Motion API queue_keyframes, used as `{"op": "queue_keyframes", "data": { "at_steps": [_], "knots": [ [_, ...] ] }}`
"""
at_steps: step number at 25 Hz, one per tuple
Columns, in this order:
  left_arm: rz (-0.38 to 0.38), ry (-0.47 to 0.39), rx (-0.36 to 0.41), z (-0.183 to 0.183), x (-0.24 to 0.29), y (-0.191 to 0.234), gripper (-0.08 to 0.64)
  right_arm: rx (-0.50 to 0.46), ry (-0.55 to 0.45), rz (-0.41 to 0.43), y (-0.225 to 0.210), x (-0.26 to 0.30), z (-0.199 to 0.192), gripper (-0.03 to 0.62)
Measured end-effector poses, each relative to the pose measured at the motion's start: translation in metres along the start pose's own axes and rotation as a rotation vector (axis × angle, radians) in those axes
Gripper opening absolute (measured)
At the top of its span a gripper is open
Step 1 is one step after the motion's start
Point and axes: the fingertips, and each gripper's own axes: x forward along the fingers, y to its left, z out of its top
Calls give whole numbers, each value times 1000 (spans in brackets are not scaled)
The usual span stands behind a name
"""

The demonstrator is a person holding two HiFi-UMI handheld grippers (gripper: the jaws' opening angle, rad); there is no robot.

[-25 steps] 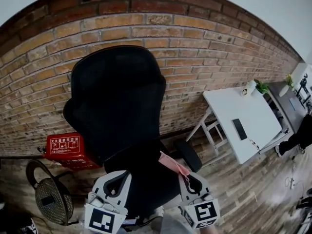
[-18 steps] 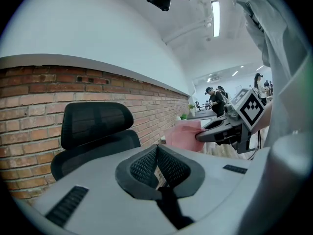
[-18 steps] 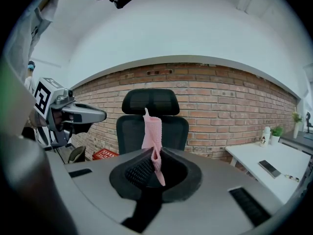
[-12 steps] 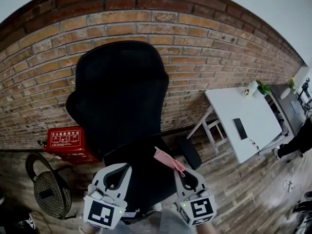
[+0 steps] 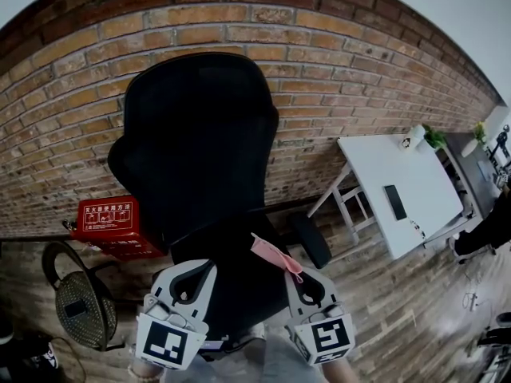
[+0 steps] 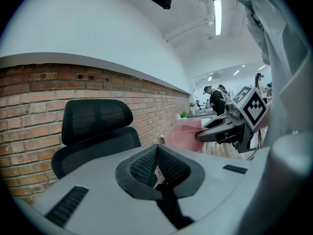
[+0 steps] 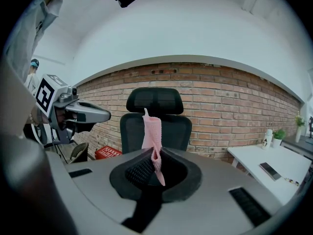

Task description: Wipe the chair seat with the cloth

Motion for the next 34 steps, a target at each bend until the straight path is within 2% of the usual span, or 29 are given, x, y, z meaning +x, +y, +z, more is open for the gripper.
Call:
{"op": "queue_keyframes", "data": {
  "at_steps": [11, 19, 28, 34],
  "knots": [
    [-6, -1, 8, 3, -5, -5, 18, 3, 2, 13, 11, 0, 0, 52],
    [-2, 9, 16, 1, -8, -5, 18, -51, -1, 14, 16, 1, 4, 53],
    [0, 10, 10, -3, -11, -4, 18, -51, 17, 7, 20, -1, 4, 53],
    [-1, 16, 12, -6, -9, -4, 18, -53, -13, 29, 23, 2, 1, 53]
  ]
}}
